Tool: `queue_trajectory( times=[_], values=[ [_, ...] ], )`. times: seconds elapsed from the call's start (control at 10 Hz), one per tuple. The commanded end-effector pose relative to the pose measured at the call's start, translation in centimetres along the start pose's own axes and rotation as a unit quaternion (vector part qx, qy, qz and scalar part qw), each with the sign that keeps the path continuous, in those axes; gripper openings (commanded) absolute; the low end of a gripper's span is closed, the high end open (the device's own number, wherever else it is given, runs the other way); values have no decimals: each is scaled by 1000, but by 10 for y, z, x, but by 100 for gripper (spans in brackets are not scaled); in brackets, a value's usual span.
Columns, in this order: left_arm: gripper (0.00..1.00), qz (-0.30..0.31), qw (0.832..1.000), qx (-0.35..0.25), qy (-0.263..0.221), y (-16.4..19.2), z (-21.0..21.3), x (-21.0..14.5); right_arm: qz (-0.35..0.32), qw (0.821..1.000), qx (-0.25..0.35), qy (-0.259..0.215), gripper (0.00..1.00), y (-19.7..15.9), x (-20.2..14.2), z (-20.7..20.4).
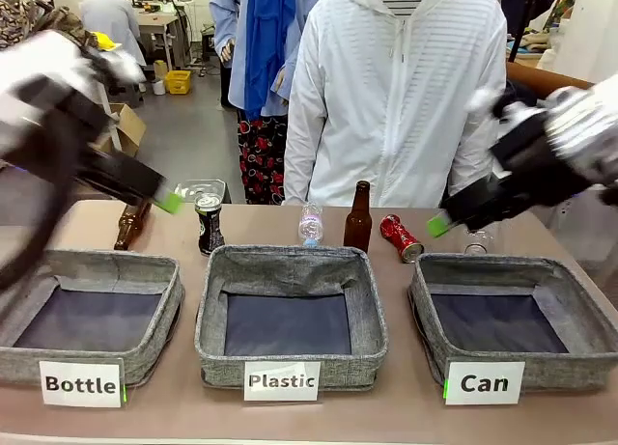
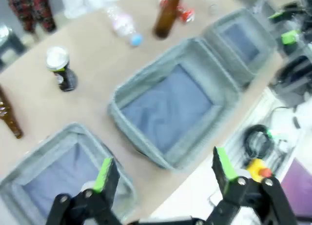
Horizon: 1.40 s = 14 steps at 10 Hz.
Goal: Sort the can waste into the basket.
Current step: Pick up the can waste from the table and place it in the right Fabric basket.
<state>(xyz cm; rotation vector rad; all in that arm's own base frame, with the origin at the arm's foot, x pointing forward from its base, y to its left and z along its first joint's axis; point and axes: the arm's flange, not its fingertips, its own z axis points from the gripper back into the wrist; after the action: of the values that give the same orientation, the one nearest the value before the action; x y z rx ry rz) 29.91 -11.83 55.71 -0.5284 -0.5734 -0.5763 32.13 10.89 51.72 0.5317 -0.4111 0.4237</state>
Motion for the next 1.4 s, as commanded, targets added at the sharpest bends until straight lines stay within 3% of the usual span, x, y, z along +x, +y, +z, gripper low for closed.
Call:
queue_trajectory(
  times=[0.0, 0.3, 0.6, 0.7, 1.0, 1.1, 1.2, 1.3],
  values=[
    [100, 11, 997, -60, -55, 49, 64, -95, -57, 993, 96, -46, 100, -66, -33, 52],
    [100, 146, 967, -123, -168, 126, 88, -173, -188, 949, 191, -164, 100, -168, -93, 94],
    [100, 307, 902, -185, -241, 186, 71, -226, -267, 903, 211, -264, 100, -220, -157, 117],
    [100, 345, 875, -202, -275, 184, 53, -240, -307, 882, 211, -287, 100, -238, -177, 120],
    [100, 438, 818, -189, -322, 157, 16, -237, -407, 831, 201, -321, 100, -269, -201, 117],
    [100, 463, 808, -134, -339, 139, 11, -222, -364, 856, 213, -299, 100, -275, -192, 139],
    [100, 425, 830, -211, -293, 280, 102, -223, -364, 856, 213, -299, 100, -275, -192, 139],
    [100, 425, 830, -211, -293, 280, 102, -223, -364, 856, 213, -299, 100, -275, -192, 139]
  ],
)
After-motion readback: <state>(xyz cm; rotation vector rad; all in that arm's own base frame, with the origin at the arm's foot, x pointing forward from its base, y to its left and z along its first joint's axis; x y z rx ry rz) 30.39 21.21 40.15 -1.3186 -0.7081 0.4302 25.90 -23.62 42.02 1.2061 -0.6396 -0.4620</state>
